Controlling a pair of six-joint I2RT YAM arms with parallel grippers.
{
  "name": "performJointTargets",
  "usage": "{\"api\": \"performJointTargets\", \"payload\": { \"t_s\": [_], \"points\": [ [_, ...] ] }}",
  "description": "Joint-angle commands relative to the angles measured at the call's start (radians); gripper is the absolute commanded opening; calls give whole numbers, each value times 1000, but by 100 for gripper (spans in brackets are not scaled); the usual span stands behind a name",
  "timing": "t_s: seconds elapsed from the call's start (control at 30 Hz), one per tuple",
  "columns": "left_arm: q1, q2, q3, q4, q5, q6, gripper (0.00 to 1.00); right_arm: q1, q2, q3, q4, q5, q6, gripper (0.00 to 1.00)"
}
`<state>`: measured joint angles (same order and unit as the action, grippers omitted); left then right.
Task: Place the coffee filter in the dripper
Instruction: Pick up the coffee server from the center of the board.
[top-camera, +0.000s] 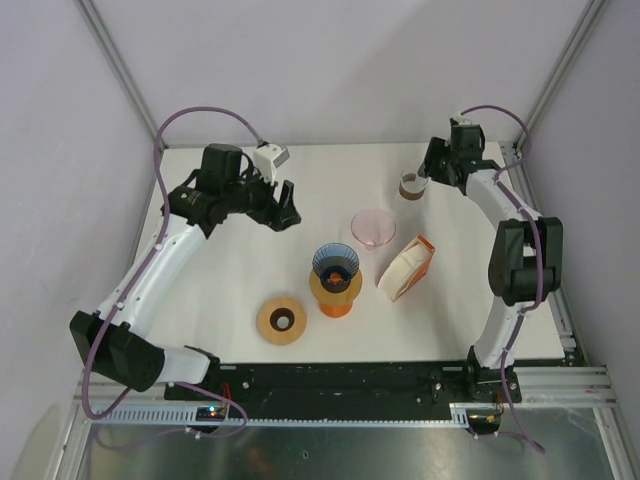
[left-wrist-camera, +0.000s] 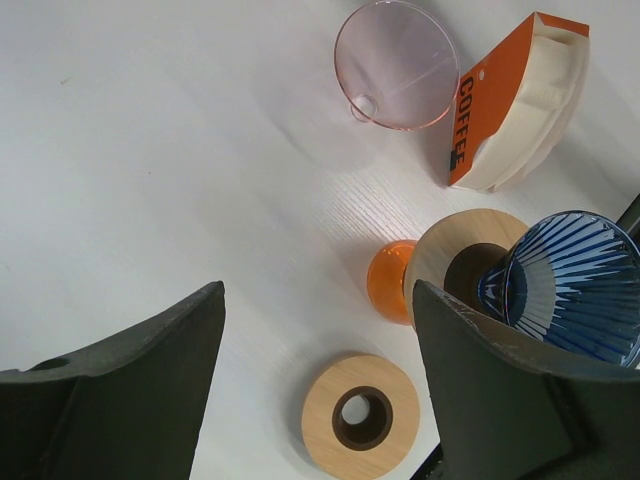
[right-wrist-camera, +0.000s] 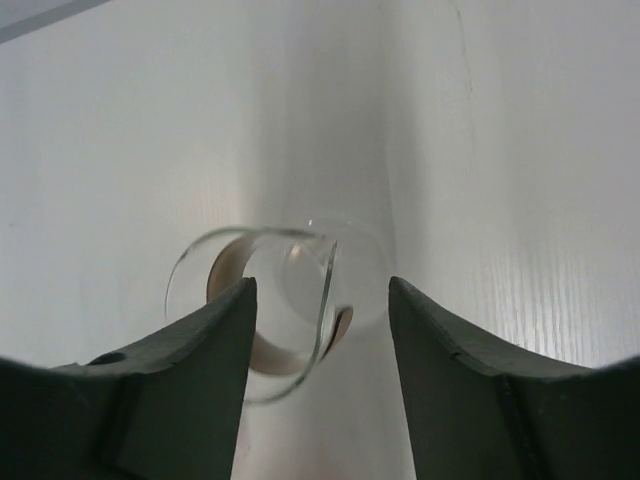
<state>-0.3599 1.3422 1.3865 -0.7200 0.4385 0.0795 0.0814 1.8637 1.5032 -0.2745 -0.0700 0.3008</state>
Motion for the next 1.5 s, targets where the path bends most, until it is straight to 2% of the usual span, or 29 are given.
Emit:
{"api": "performJointTargets", "payload": {
  "t_s": [0.0,0.27,0.37,0.47,0.73,1.07,1.23,1.47],
  "points": [
    [8,1,-8,21,26,12,80,24,82,120,-36,61,-36,55],
    [14,-2,-10,20,30,19,80,69,154,200,-93,176,-90,30],
    [16,-3,-11,20,35,21,80,77,164,210,-99,181,-100,14],
    [17,-3,-15,21,37,23,80,94,159,227,-110,197,-118,2],
    [23,-8,-17,21,36,26,80,150,63,270,-95,190,-121,0],
    [29,-22,-23,21,41,28,80,235,-148,317,-75,196,-149,0],
    [30,-33,-29,22,50,28,80,272,-225,381,-190,199,-186,0],
    [30,-47,-39,21,57,35,80,339,-466,227,-382,257,-177,0]
  ]
}}
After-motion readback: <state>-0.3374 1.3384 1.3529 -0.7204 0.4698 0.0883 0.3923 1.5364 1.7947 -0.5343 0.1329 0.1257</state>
